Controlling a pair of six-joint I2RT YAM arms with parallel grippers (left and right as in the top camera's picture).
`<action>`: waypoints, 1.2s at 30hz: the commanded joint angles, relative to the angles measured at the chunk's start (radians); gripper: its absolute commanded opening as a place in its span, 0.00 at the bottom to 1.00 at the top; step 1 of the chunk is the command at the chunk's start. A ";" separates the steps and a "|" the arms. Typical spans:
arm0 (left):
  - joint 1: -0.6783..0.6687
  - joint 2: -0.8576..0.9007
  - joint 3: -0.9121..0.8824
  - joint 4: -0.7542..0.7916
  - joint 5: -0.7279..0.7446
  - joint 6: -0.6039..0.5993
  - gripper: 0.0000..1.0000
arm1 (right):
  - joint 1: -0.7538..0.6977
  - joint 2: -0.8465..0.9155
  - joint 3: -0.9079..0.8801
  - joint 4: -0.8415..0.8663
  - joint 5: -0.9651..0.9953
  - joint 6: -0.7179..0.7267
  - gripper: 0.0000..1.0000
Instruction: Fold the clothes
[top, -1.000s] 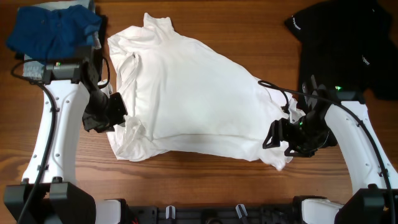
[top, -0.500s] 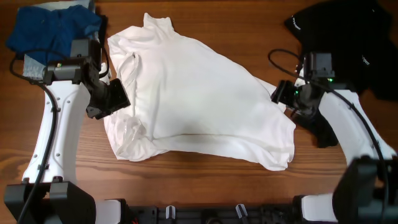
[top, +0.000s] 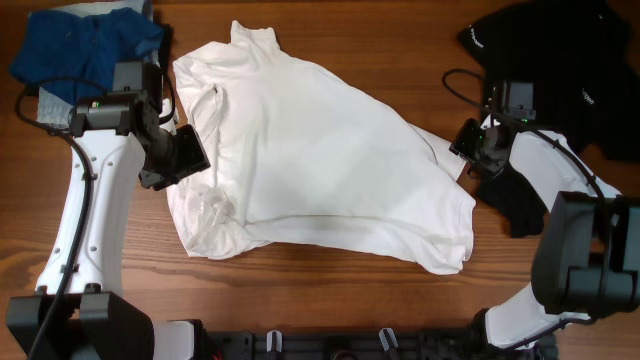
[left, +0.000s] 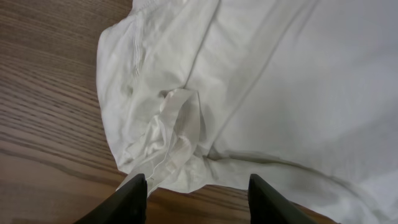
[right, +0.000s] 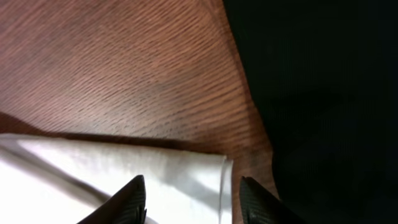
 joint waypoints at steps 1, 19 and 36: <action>-0.003 -0.012 -0.005 0.002 -0.006 -0.009 0.52 | -0.002 0.048 0.014 0.010 0.022 0.003 0.45; -0.003 -0.011 -0.005 0.019 -0.006 -0.010 0.51 | -0.002 0.072 0.177 0.545 -0.089 -0.117 0.04; 0.008 -0.012 -0.004 0.097 -0.077 -0.009 0.48 | -0.002 0.099 0.180 0.667 0.047 -0.134 1.00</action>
